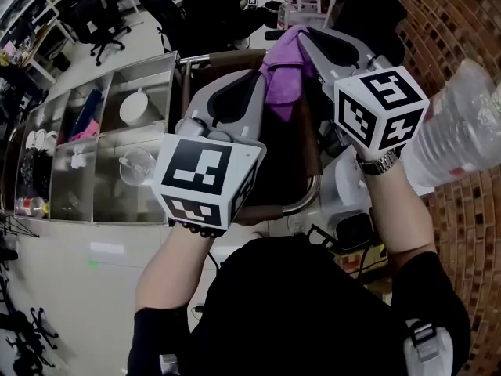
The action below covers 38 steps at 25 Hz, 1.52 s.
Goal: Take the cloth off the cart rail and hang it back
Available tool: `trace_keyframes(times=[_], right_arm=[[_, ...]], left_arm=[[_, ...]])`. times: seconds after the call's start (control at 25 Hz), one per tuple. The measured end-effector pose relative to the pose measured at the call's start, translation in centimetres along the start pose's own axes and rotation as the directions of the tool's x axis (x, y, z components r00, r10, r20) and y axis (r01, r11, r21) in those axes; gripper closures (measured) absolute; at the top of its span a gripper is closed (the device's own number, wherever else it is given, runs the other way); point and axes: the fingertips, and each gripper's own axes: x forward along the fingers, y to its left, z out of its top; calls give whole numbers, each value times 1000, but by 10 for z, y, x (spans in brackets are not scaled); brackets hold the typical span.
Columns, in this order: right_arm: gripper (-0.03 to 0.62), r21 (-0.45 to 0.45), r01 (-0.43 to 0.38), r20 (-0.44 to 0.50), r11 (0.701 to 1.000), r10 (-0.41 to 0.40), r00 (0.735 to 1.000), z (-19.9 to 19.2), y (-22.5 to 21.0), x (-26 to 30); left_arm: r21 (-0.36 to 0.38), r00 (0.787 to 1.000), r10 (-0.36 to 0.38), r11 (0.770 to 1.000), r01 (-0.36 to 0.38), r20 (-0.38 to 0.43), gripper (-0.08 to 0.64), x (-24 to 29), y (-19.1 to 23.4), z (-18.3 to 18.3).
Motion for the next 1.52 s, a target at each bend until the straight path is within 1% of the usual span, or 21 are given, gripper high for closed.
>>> trace_keyframes(times=[0.2,0.36,0.44,0.76,0.92,1.12,1.24,1.44,1.52], right_arm=[[565,23,-71,-30,997,71,997,-21,-30,24],[565,46,-138,-59,989,141,988,-42,-55,38],[565,52,-171,-74,984,175,982,-53,-66,44],[565,70,-244,-126,967,251,960,-96,-112,53],[565,88,-265,-165,960,276,947,-122,-130,53],[565,121,-263,-212,957,284,935,-155,-145,53],[565,133,-264,-244,955,290,925,-175,-148,52],[563,152,-252,-280,956,286,916,-200,-150,53],[560,156,-249,-307,956,286,908,-214,-149,55]], left_arm=[[-85,999,36,996,-39,-41,563,39,4,-22],[-140,993,91,985,-100,-71,563,71,9,-38],[-150,989,118,980,-130,-87,563,85,9,-45],[-139,975,183,970,-200,-125,563,133,9,-65],[-129,967,211,965,-230,-143,563,150,8,-73],[-106,959,243,960,-260,-148,563,160,9,-79],[-102,955,249,958,-267,-159,563,164,6,-84],[-95,949,252,957,-273,-188,563,167,3,-96],[-94,947,254,957,-276,-194,563,167,3,-101]])
